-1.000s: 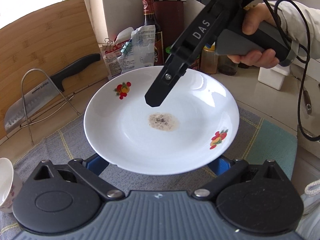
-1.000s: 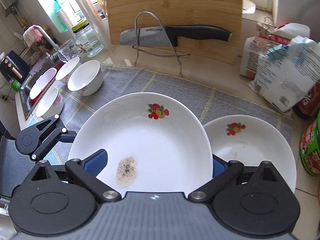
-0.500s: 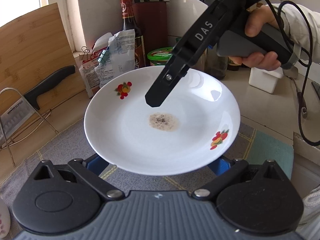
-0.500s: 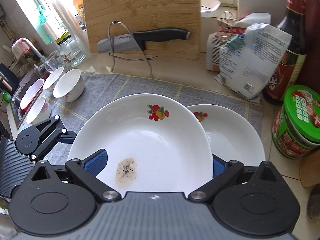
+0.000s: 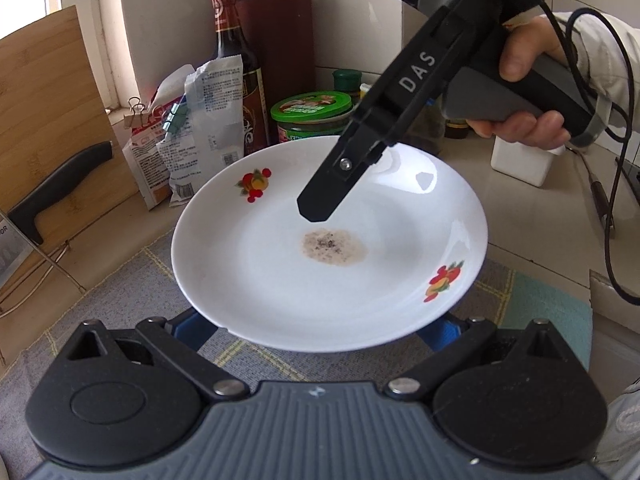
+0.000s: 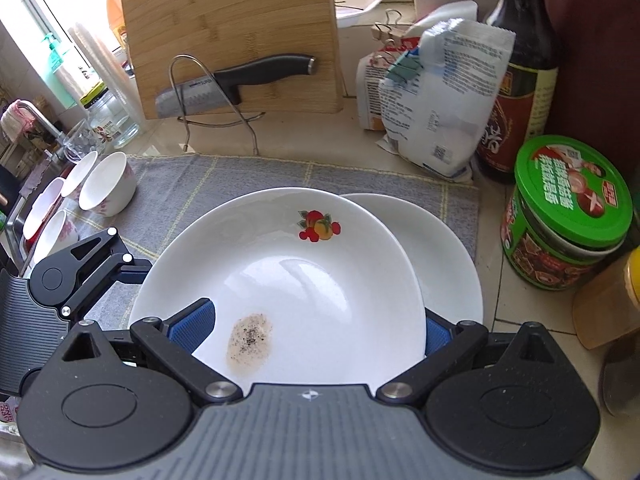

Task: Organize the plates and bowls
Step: 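Lift the stained plate with both tools and carry it to the stack, then lower the stained plate with both tools onto the plate stack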

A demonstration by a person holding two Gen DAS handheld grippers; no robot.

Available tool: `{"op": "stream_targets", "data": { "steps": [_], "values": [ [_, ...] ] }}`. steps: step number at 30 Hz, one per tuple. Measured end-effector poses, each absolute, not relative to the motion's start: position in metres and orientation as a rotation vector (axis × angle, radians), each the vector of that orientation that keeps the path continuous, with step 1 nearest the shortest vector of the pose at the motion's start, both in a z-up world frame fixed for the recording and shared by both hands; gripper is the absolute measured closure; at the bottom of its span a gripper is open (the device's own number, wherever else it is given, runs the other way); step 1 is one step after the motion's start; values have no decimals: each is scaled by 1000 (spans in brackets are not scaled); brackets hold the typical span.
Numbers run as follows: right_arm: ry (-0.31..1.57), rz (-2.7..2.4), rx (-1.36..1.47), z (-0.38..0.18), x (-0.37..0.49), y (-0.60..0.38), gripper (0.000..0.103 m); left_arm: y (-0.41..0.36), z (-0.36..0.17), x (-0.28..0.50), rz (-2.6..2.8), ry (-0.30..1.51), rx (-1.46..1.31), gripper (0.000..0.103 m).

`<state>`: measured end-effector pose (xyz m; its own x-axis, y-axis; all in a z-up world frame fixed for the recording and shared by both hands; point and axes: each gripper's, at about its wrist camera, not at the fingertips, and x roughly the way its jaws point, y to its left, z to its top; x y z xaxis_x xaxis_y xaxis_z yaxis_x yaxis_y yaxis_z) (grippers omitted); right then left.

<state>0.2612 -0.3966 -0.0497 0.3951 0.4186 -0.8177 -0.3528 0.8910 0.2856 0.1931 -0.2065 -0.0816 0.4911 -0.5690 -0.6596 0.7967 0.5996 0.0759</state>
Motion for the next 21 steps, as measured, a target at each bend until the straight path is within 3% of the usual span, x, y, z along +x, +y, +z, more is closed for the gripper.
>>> {"op": "stream_targets", "data": {
  "steps": [21],
  "values": [
    [1068, 478, 132, -72, 269, -417, 0, -222, -90, 211, -870, 688, 445, 1]
  ]
}}
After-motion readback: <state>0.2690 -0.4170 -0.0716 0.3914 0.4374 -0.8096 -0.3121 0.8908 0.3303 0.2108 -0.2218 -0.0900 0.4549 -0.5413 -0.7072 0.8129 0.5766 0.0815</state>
